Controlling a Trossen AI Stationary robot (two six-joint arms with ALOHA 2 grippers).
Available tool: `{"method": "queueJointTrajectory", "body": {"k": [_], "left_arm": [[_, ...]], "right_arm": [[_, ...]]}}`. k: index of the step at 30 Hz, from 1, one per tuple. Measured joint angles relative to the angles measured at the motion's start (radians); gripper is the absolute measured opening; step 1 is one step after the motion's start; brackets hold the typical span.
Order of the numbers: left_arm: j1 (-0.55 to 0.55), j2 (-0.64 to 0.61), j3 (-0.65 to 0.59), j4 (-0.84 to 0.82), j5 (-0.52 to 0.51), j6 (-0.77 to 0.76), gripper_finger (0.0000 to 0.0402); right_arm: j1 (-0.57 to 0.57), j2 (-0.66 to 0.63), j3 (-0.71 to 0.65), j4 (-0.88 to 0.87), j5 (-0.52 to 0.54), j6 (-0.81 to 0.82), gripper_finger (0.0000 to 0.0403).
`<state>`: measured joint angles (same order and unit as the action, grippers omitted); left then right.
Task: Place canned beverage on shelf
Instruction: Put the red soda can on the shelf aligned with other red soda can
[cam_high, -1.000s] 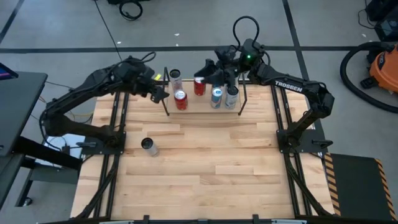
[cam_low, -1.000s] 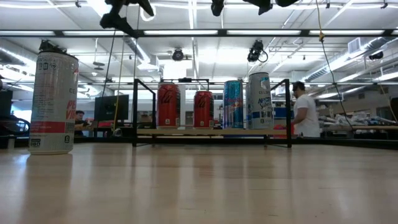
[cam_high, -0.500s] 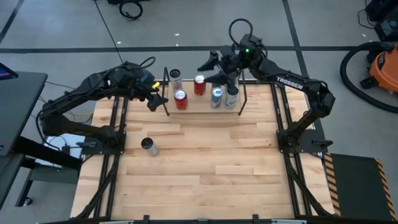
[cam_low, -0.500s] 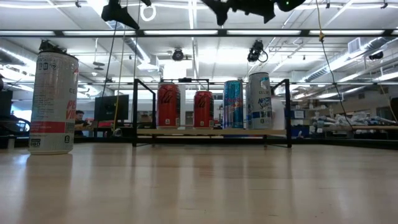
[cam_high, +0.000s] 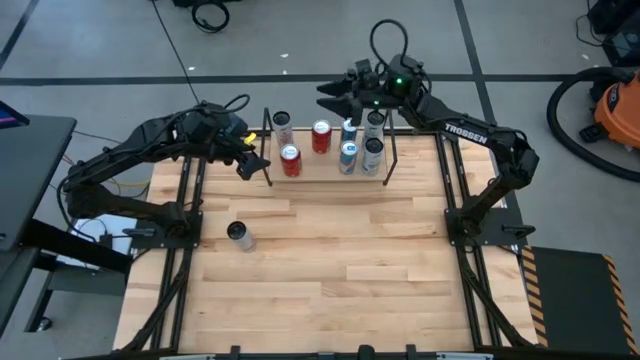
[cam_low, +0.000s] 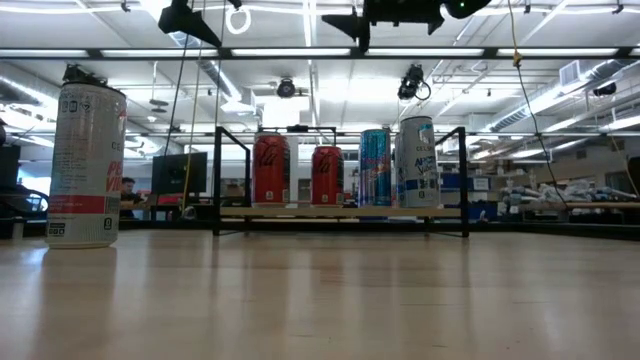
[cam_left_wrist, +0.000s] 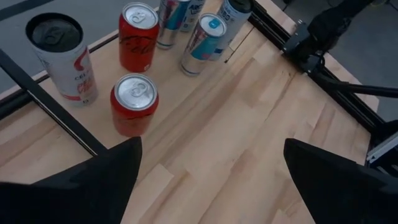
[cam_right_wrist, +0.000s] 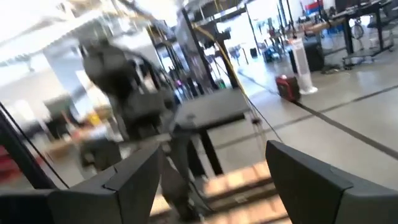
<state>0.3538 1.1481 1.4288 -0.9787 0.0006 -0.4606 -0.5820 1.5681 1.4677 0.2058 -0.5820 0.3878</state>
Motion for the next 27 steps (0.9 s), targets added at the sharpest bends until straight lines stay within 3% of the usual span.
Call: {"method": "queueJointTrajectory", "body": {"k": [6, 19, 27], "left_arm": [[0.000, 0.000, 0.000, -0.002, 0.000, -0.023, 0.0394], [0.000, 0.000, 0.000, -0.008, 0.000, 0.009, 0.0394], [0.000, 0.004, 0.000, -0.007, 0.000, 0.028, 0.0394]], "right_arm": [[0.004, 0.000, 0.000, 0.059, -0.080, 0.135, 0.0295], [0.013, 0.000, 0.000, -0.139, 0.005, -0.257, 0.0295], [0.054, 0.022, 0.000, -0.206, -0.043, -0.440, 0.0295]]}}
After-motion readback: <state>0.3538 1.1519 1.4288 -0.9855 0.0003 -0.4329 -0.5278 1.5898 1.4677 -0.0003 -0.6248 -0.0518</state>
